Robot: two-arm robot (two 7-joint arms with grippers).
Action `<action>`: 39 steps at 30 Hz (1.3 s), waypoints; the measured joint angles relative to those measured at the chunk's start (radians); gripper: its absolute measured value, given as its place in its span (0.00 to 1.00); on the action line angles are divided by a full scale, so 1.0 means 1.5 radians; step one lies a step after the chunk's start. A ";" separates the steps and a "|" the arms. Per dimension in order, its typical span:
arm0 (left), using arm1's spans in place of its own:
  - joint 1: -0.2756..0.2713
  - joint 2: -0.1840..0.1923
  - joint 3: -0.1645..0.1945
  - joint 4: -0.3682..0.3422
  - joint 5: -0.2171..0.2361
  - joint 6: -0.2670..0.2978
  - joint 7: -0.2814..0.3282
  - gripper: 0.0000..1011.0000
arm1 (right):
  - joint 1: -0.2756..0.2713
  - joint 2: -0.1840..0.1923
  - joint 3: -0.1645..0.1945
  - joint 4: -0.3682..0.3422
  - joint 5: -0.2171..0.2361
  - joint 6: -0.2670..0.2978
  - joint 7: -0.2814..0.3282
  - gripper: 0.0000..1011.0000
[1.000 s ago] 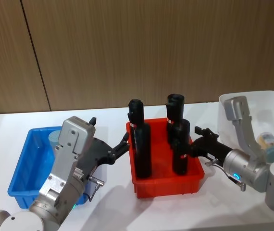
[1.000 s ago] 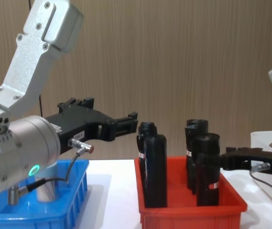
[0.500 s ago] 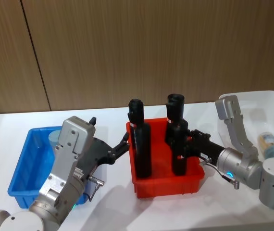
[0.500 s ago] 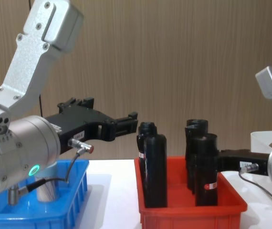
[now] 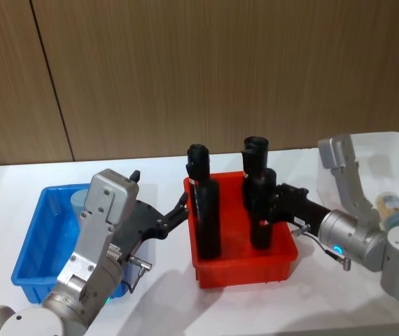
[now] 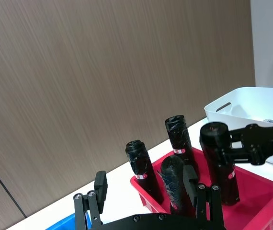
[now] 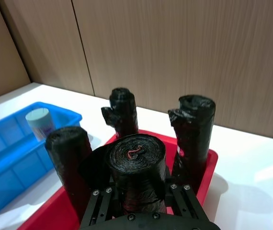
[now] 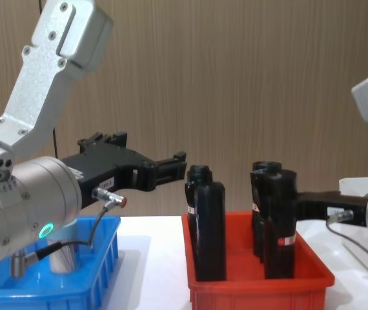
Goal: Pick the cotton swabs from the blue box and place them into the white box.
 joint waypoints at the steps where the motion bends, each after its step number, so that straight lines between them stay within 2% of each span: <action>1: 0.000 0.000 0.000 0.000 0.000 0.000 0.000 0.99 | -0.003 0.002 0.001 -0.007 0.002 0.001 -0.001 0.48; 7: 0.000 0.000 0.000 0.000 0.000 0.000 0.000 0.99 | -0.018 0.012 0.009 -0.059 0.014 0.009 -0.011 0.45; 9: 0.000 0.000 0.000 0.000 0.000 0.000 0.000 0.99 | -0.028 0.019 0.015 -0.096 0.023 0.017 -0.021 0.45; 16: 0.000 0.000 0.000 0.000 0.000 0.000 0.000 0.99 | -0.049 0.037 0.031 -0.175 0.039 0.033 -0.051 0.45; 17: 0.000 0.000 0.000 0.000 0.000 0.000 0.000 0.99 | -0.049 0.037 0.031 -0.175 0.039 0.033 -0.051 0.45; 21: 0.000 0.000 0.000 0.000 0.000 0.000 0.000 0.99 | -0.062 0.051 0.044 -0.226 0.049 0.043 -0.080 0.45; 31: 0.000 0.000 0.000 0.000 0.000 0.000 0.000 0.99 | -0.083 0.073 0.065 -0.293 0.053 0.054 -0.139 0.45; 39: 0.000 0.000 0.000 0.000 0.000 0.000 0.000 0.99 | -0.096 0.088 0.081 -0.322 0.044 0.063 -0.186 0.45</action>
